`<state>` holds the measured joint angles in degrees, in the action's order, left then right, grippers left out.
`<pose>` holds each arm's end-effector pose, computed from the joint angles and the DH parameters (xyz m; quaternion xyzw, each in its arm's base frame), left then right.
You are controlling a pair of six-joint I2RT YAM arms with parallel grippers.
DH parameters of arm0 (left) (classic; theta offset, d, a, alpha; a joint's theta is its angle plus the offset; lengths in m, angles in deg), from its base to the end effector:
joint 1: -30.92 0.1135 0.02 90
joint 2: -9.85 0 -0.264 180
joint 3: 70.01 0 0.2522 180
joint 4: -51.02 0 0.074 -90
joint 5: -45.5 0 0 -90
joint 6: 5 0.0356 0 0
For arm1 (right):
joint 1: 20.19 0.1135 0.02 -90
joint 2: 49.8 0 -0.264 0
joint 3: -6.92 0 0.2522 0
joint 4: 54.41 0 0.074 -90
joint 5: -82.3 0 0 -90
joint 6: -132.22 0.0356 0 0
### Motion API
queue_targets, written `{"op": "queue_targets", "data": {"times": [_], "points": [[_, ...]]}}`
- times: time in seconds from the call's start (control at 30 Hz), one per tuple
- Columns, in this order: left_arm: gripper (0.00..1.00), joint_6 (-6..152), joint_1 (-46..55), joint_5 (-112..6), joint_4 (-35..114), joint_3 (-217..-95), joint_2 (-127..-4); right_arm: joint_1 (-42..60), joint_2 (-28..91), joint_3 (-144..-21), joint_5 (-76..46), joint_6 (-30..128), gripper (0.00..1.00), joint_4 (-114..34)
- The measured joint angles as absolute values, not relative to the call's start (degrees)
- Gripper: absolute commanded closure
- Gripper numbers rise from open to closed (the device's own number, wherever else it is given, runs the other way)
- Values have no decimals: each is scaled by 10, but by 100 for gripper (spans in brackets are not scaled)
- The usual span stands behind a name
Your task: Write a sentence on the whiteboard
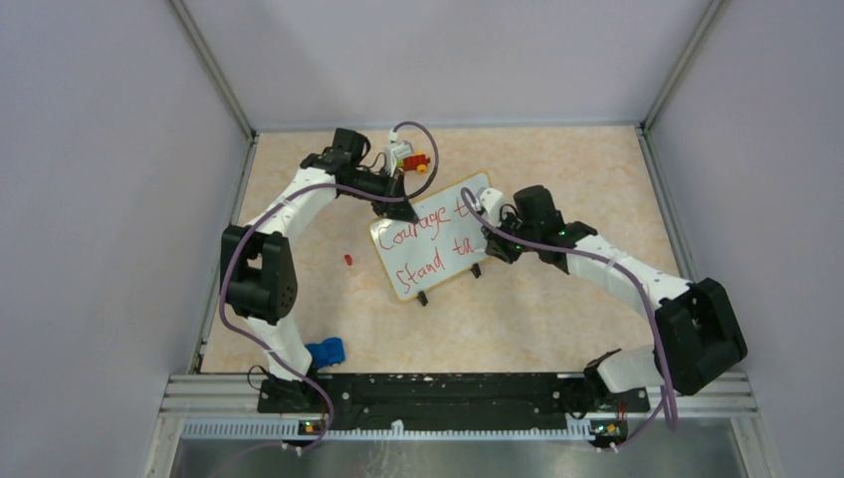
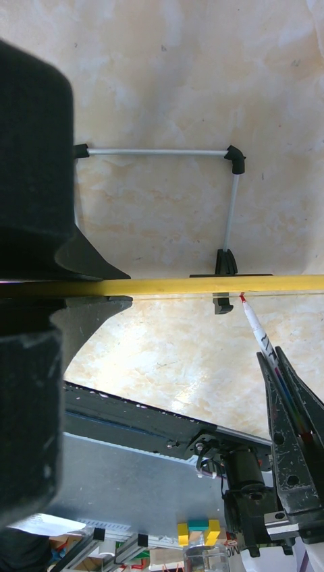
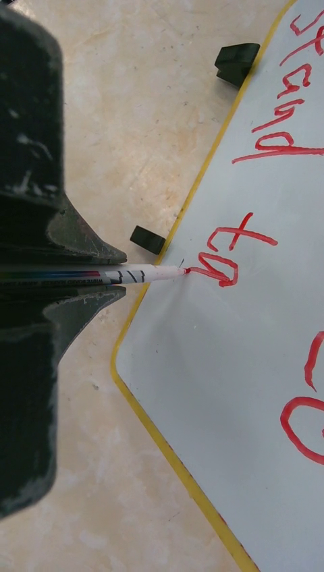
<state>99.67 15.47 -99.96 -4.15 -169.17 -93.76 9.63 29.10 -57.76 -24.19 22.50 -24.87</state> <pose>0.3596 -0.1298 0.2693 0.3397 0.7932 -0.4506 0.2289 0.2481 0.1538 0.2358 -0.4325 0.8028 0.1656 0.3755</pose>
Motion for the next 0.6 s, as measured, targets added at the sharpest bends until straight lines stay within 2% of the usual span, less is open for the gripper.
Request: {"op": "queue_targets", "data": {"times": [0.6], "points": [[100,997,155,-1001,-42,-1692,-938,81,281,-647,-242,218,100,-233]]}}
